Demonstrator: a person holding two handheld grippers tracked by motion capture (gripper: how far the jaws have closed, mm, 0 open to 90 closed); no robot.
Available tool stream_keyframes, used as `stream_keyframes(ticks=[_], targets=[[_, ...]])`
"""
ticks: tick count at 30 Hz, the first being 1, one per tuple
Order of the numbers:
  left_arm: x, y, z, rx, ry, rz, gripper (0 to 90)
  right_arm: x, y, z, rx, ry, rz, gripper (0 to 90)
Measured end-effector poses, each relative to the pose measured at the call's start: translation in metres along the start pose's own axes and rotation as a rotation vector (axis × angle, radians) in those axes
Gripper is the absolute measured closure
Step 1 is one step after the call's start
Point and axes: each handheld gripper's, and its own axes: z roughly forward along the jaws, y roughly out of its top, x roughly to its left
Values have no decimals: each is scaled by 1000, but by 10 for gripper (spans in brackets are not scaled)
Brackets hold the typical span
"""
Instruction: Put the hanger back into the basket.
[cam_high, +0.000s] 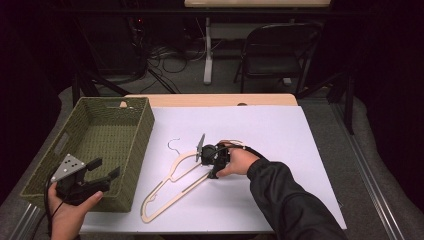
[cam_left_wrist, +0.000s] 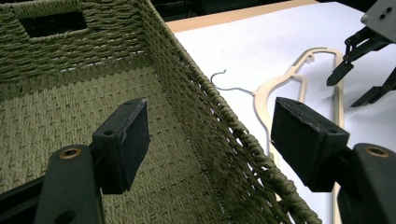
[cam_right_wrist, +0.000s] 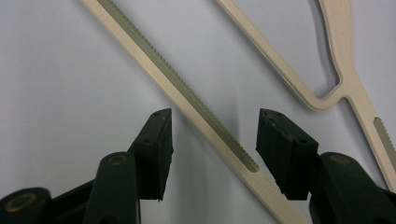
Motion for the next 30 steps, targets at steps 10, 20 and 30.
stream_keyframes(ticks=[10, 20, 30], targets=[[2, 0, -2, -4, 9, -6, 280, 1, 3, 11, 27, 21, -24, 398], [2, 0, -4, -5, 10, -9, 282, -4, 1, 13, 66, 16, -10, 424], [2, 1, -3, -6, 10, -8, 282, -5, 4, 14, 87, 64, -8, 574]])
